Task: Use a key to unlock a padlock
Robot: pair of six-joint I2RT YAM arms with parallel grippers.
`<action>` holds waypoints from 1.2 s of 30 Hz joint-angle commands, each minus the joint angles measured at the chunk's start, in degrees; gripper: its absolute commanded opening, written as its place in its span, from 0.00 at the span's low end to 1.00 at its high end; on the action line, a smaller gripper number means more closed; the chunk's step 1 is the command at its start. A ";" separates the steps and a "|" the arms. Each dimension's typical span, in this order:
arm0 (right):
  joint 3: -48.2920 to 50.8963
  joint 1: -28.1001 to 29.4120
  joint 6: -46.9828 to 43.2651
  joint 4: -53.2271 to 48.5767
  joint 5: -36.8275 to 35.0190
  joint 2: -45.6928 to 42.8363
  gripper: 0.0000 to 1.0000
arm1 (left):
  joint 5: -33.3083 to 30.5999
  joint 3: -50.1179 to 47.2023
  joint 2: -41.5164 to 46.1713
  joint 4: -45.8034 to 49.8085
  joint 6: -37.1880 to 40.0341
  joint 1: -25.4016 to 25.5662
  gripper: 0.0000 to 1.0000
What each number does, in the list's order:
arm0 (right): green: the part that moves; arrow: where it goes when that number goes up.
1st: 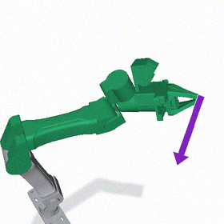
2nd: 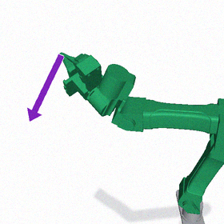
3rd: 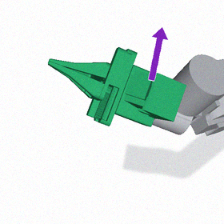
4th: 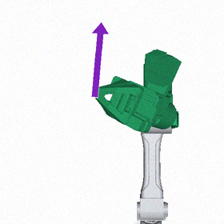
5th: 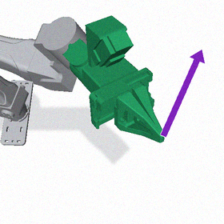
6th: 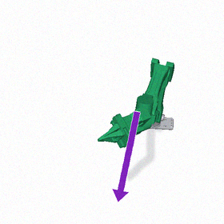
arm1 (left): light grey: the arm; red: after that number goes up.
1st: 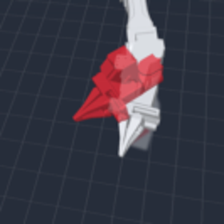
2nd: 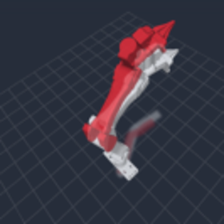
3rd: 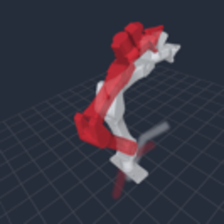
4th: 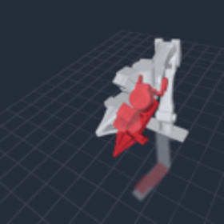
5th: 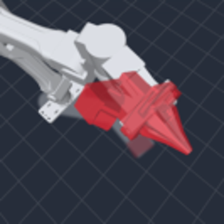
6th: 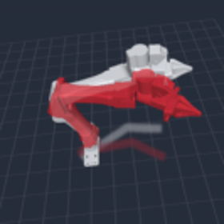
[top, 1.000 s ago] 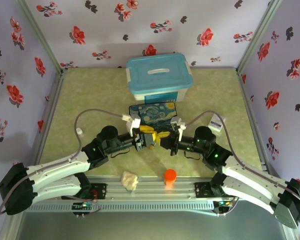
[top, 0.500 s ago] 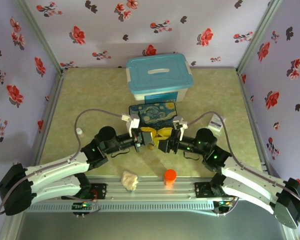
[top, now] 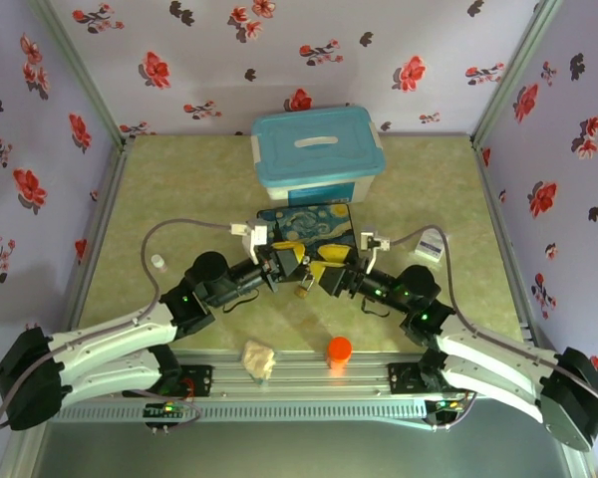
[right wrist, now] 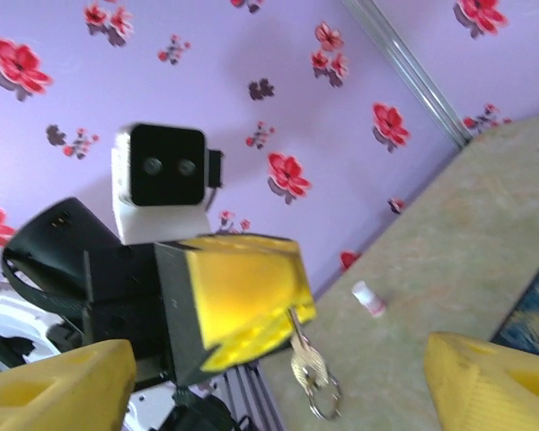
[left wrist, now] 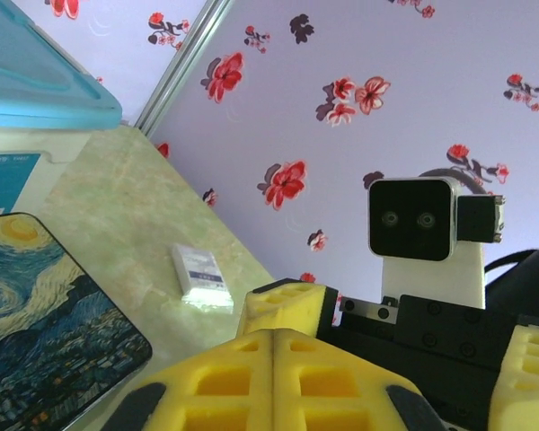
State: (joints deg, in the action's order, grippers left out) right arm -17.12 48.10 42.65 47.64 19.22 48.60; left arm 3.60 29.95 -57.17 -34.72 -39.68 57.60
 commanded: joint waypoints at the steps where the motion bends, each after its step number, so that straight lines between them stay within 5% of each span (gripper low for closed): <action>1: -1.87 0.16 3.57 9.31 2.12 2.76 0.76 | 0.01 2.16 -1.42 -7.04 -3.12 0.31 0.00; 16: -1.08 0.27 4.33 13.41 4.85 5.64 0.29 | 1.50 2.44 -0.63 -8.21 -2.02 0.40 0.00; 24: 0.01 0.29 3.49 13.38 3.45 5.64 0.32 | 1.47 2.31 -0.14 -8.17 -2.74 0.32 0.00; 36: 1.02 0.49 4.30 16.16 3.32 6.82 0.11 | 1.74 2.05 -0.27 -8.55 -3.39 0.40 0.00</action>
State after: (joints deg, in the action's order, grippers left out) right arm -16.97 48.16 47.16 60.20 22.63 56.25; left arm 5.23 30.74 -58.11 -41.08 -42.54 57.67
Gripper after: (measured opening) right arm 0.102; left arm 0.043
